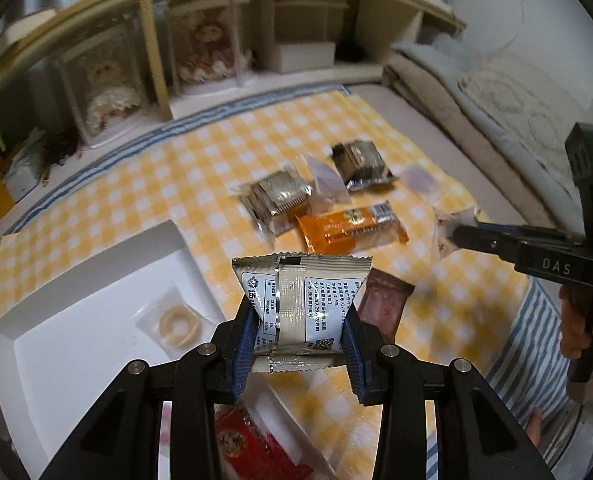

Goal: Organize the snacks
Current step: 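Carry both packets over the white tray and open both grippers to release them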

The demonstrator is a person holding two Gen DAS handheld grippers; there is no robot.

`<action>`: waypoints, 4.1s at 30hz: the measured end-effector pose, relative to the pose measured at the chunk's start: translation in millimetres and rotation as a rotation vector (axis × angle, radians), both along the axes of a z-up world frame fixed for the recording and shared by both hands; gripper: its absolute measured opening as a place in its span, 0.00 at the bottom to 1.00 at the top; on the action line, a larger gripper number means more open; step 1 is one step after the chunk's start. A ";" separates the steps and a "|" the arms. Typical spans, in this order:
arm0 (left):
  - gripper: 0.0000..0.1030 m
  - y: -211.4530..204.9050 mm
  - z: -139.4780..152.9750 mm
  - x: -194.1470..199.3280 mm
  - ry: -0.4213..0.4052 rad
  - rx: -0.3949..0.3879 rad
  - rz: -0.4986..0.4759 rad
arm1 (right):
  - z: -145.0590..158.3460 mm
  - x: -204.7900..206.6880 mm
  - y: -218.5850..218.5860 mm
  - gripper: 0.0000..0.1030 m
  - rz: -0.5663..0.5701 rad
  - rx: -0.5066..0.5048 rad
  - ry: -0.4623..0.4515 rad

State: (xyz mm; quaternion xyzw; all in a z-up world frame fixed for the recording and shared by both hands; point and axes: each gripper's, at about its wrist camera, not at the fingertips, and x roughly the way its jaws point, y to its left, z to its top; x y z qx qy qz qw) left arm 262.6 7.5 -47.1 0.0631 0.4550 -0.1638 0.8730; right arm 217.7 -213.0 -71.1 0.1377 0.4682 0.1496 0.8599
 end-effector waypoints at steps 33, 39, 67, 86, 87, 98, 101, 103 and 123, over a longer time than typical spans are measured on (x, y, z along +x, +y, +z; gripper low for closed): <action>0.38 179.0 109.8 -184.3 -0.137 -0.086 0.348 | 77.5 -76.6 129.4 0.26 0.187 0.036 -0.141; 0.38 211.8 106.5 -204.3 -0.106 -0.092 0.388 | 70.0 -87.1 172.8 0.28 0.242 0.056 -0.098; 0.38 261.1 23.9 -192.7 0.086 -0.083 0.449 | -10.7 -78.2 212.3 0.44 0.299 -0.091 0.176; 0.38 262.8 1.1 -184.7 0.124 -0.093 0.461 | -10.0 -87.4 274.7 0.00 0.502 -0.274 0.153; 0.38 262.6 1.2 -185.7 0.124 -0.095 0.461 | -7.7 -89.0 280.0 0.00 0.509 -0.251 0.149; 0.39 267.7 -1.5 -183.7 0.154 -0.044 0.482 | -4.5 -84.1 294.5 0.01 0.459 -0.300 0.179; 0.40 266.2 -5.9 -177.3 0.171 -0.030 0.486 | -20.6 -75.4 279.2 0.01 0.413 -0.373 0.240; 0.41 264.0 -9.0 -175.2 0.173 -0.024 0.482 | -30.4 -73.2 268.7 0.01 0.402 -0.382 0.280; 0.93 252.3 5.0 -192.0 0.151 -0.052 0.458 | -3.7 -85.4 253.2 0.41 0.422 -0.119 0.180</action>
